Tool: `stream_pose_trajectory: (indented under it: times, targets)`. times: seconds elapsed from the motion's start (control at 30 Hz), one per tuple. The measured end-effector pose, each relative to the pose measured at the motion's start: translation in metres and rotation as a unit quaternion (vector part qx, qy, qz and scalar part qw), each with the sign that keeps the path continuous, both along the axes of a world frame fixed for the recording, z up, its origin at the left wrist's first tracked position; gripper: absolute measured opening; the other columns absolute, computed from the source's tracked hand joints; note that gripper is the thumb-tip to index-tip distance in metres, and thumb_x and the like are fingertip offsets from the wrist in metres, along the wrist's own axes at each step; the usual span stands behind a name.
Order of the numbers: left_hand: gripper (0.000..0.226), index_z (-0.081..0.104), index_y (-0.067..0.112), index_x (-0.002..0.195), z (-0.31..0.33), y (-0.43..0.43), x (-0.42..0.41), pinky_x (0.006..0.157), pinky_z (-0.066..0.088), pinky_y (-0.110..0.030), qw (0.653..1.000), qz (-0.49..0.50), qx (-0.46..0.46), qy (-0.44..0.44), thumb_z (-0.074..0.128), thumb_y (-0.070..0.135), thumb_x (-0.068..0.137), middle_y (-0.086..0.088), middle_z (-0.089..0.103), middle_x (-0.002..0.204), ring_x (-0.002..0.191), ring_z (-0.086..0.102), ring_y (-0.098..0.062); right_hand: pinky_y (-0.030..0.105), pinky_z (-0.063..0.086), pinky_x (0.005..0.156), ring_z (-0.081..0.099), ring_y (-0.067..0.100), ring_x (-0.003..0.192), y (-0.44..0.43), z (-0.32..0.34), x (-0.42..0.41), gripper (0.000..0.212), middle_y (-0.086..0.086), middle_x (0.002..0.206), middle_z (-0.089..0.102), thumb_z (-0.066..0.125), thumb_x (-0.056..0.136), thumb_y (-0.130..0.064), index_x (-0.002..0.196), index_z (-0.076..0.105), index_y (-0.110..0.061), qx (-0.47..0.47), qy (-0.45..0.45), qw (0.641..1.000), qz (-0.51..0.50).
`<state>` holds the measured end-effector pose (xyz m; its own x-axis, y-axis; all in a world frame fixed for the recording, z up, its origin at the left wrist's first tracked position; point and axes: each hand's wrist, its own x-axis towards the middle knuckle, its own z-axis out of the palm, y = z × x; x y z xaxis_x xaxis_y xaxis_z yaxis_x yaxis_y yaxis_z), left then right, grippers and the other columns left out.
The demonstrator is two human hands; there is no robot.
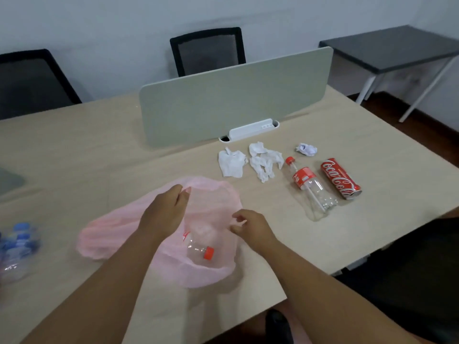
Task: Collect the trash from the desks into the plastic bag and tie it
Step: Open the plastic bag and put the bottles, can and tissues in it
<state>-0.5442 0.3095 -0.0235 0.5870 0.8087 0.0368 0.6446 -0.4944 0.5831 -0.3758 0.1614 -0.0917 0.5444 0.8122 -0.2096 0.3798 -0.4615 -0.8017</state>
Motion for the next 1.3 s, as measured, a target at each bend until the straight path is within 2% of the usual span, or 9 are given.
stream_pose_trajectory:
  times: [0.17,0.3,0.47,0.67,0.8,0.93,1.03,1.2,1.3]
  targets:
    - [0.045,0.032,0.017,0.069,0.0,0.002,0.044,0.055,0.033,-0.036,1.0,0.001,0.016,0.019,0.033,0.048,0.101,-0.006,0.047,0.06,0.059,0.046,-0.029,0.047,0.036,0.105,0.03,0.034,0.135,-0.04,0.01,0.107,0.086,0.005,0.151,0.031,0.072,0.074,-0.057,0.146,0.03,-0.037,-0.143,-0.231,0.959,-0.078]
    - [0.047,0.035,0.017,0.07,-0.007,0.006,0.081,0.054,0.035,-0.036,0.997,0.012,0.051,0.057,0.029,0.051,0.101,-0.007,0.051,0.062,0.06,0.05,-0.028,0.05,0.027,0.111,0.021,0.04,0.14,-0.056,-0.001,0.17,0.1,0.011,0.156,0.019,0.073,0.073,-0.056,0.151,0.012,-0.038,-0.236,-0.295,0.921,-0.095]
    - [0.046,0.037,0.02,0.072,-0.013,0.015,0.11,0.055,0.037,-0.037,0.993,0.014,0.081,0.083,0.025,0.053,0.102,-0.003,0.052,0.063,0.064,0.051,-0.031,0.047,0.044,0.095,0.043,0.038,0.125,-0.06,-0.029,0.214,0.094,0.016,0.134,0.043,0.066,0.085,-0.032,0.153,-0.001,-0.035,-0.257,-0.195,0.943,-0.08]
    - [0.044,0.043,0.017,0.08,0.001,0.02,0.115,0.059,0.04,-0.038,0.99,0.054,0.079,0.108,0.026,0.051,0.101,-0.01,0.054,0.071,0.071,0.054,-0.035,0.041,0.042,0.088,0.047,0.032,0.104,-0.064,-0.022,0.205,0.093,0.005,0.127,0.041,0.069,0.079,-0.023,0.152,0.013,-0.035,-0.044,-0.137,0.989,0.04]
    - [0.04,0.043,0.019,0.083,0.014,0.016,0.106,0.064,0.044,-0.04,0.987,0.095,0.065,0.115,0.027,0.051,0.102,-0.014,0.059,0.08,0.076,0.055,-0.035,0.036,0.045,0.089,0.042,0.024,0.103,-0.058,-0.011,0.176,0.09,-0.001,0.131,0.041,0.064,0.076,-0.029,0.151,0.014,-0.038,-0.042,-0.195,0.947,0.253]
    - [0.038,0.043,0.021,0.081,0.017,0.012,0.093,0.063,0.044,-0.04,0.986,0.117,0.055,0.102,0.028,0.049,0.102,-0.011,0.058,0.077,0.074,0.056,-0.035,0.038,0.051,0.082,0.039,0.024,0.107,-0.021,-0.006,0.131,0.088,0.0,0.134,0.038,0.061,0.077,-0.028,0.151,0.015,-0.042,-0.063,-0.229,0.908,0.344]
    - [0.039,0.042,0.02,0.079,0.016,0.011,0.081,0.06,0.043,-0.039,0.986,0.13,0.044,0.093,0.029,0.049,0.102,-0.008,0.057,0.073,0.072,0.055,-0.035,0.04,0.05,0.088,0.04,0.028,0.116,0.017,-0.004,0.091,0.084,0.004,0.142,0.033,0.063,0.083,-0.027,0.151,0.017,-0.041,-0.055,-0.214,0.902,0.37]
    - [0.039,0.04,0.022,0.076,0.012,0.007,0.068,0.062,0.044,-0.04,0.988,0.128,0.021,0.077,0.03,0.048,0.102,-0.005,0.055,0.069,0.068,0.054,-0.03,0.034,0.033,0.111,0.031,0.024,0.139,0.056,-0.004,0.039,0.081,0.003,0.159,0.011,0.067,0.089,-0.021,0.152,0.018,-0.036,-0.029,-0.06,0.933,0.353]
    - [0.041,0.035,0.021,0.071,0.007,0.005,0.073,0.056,0.039,-0.038,0.991,0.11,0.02,0.067,0.032,0.047,0.102,-0.003,0.049,0.063,0.06,0.048,-0.027,0.034,0.037,0.108,0.037,0.026,0.134,0.049,-0.006,0.062,0.069,0.006,0.153,0.025,0.062,0.09,-0.018,0.15,0.03,-0.029,-0.02,-0.086,0.944,0.319]
